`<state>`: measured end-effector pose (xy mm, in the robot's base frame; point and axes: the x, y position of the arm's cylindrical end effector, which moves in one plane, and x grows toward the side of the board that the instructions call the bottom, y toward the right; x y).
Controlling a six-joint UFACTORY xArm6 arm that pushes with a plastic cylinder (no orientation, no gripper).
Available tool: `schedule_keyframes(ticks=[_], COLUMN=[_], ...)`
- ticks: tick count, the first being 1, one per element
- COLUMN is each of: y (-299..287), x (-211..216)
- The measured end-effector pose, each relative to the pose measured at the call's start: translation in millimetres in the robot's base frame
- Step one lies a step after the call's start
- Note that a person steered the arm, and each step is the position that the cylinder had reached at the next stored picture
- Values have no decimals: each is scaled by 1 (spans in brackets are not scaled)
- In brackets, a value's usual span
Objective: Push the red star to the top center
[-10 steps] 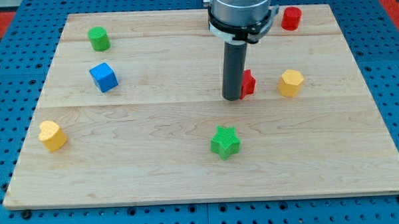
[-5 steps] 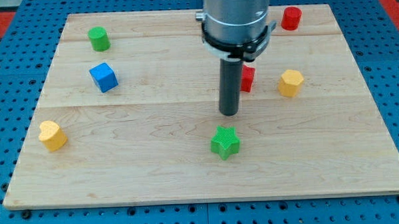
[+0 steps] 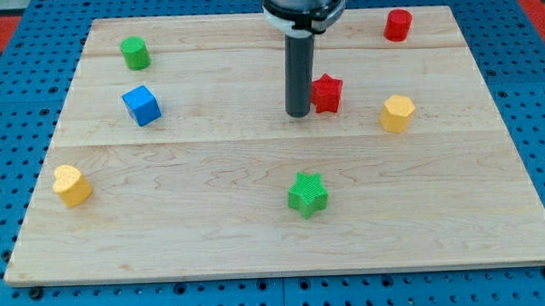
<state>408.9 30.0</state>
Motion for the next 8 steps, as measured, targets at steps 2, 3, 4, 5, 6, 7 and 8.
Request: schedule_keyframes(ticks=[2, 3, 4, 5, 6, 7, 8], y=[39, 39, 31, 30, 30, 29, 28], x=[-1, -16, -41, -56, -21, -1, -1])
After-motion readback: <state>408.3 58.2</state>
